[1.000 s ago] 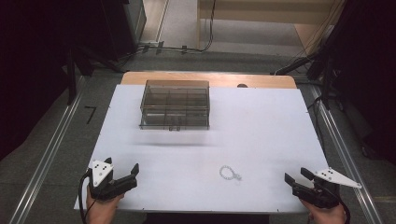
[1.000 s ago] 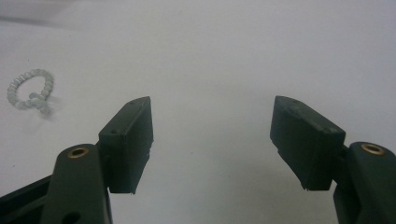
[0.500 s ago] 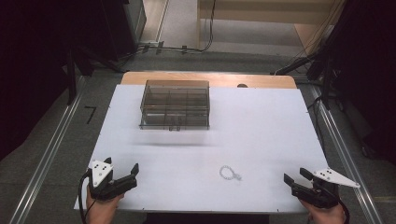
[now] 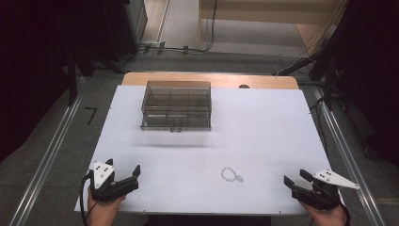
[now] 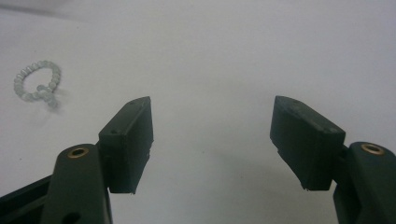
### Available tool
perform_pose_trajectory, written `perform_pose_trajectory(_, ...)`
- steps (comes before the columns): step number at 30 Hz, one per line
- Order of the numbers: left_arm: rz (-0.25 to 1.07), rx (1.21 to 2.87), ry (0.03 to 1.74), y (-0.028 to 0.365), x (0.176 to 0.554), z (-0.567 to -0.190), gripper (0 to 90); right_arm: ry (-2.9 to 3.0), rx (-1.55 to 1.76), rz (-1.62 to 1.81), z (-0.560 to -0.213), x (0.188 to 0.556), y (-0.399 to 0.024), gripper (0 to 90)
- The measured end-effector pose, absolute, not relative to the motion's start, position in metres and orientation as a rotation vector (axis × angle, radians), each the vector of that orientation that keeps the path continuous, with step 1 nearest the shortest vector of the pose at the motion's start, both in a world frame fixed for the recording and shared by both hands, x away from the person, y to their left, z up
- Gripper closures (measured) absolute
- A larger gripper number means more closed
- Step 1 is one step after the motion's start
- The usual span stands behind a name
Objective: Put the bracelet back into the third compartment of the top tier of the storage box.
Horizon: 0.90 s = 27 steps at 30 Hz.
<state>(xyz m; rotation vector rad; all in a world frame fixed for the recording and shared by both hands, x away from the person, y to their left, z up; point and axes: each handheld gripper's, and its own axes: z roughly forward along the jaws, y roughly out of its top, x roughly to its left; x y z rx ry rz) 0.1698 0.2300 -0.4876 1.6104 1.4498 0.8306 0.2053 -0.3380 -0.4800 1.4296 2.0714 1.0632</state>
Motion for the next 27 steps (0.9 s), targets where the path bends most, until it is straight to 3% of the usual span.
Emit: perform_pose_trajectory(27,0.831,1.61,1.449,0.2297,0.1705,-0.4881,6.5,2.101,1.398,1.068,-0.4792,0.2065,-0.3281,28.7)
